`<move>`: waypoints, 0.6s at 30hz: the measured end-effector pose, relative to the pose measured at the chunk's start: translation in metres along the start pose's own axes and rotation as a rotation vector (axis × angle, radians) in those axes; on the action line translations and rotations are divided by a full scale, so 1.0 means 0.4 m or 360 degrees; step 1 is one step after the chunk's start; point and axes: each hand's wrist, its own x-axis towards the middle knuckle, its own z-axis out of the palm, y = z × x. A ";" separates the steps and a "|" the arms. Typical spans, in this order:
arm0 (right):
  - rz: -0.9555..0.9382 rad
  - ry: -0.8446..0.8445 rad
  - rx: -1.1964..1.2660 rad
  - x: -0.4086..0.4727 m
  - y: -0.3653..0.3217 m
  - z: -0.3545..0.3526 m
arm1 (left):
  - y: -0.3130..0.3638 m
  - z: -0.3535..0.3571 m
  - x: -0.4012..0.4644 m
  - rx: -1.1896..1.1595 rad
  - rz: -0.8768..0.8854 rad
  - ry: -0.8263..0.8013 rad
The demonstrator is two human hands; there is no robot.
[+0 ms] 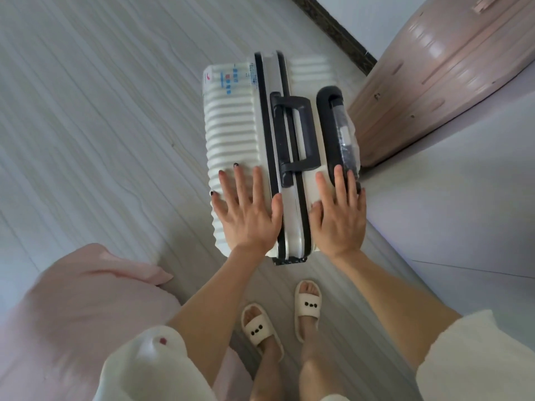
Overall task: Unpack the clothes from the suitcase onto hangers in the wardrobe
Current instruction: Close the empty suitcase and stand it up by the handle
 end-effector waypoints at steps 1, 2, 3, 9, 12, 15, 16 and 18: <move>0.0019 0.0014 -0.0003 0.019 -0.004 0.001 | 0.002 -0.006 0.023 0.0013 0.0020 0.0008; 0.0041 0.0015 0.0004 0.042 -0.007 0.002 | 0.005 -0.012 0.049 0.0021 0.0038 0.0019; 0.0067 0.0011 0.0018 0.068 -0.011 0.004 | 0.009 -0.019 0.078 0.0030 0.0055 0.0023; 0.0139 0.0077 0.0032 0.235 -0.023 0.008 | 0.043 -0.066 0.256 0.0092 0.0144 0.0060; 0.0181 0.0128 0.0054 0.349 -0.020 0.010 | 0.076 -0.096 0.375 0.0120 0.0180 0.0050; 0.0215 0.0168 0.0078 0.455 -0.026 0.013 | 0.103 -0.130 0.488 0.0141 0.0221 0.0047; 0.0233 0.0160 0.0081 0.515 -0.027 0.011 | 0.119 -0.146 0.547 0.0150 0.0235 0.0043; 0.0258 0.0178 0.0073 0.584 -0.030 0.010 | 0.136 -0.164 0.620 0.0168 0.0260 0.0035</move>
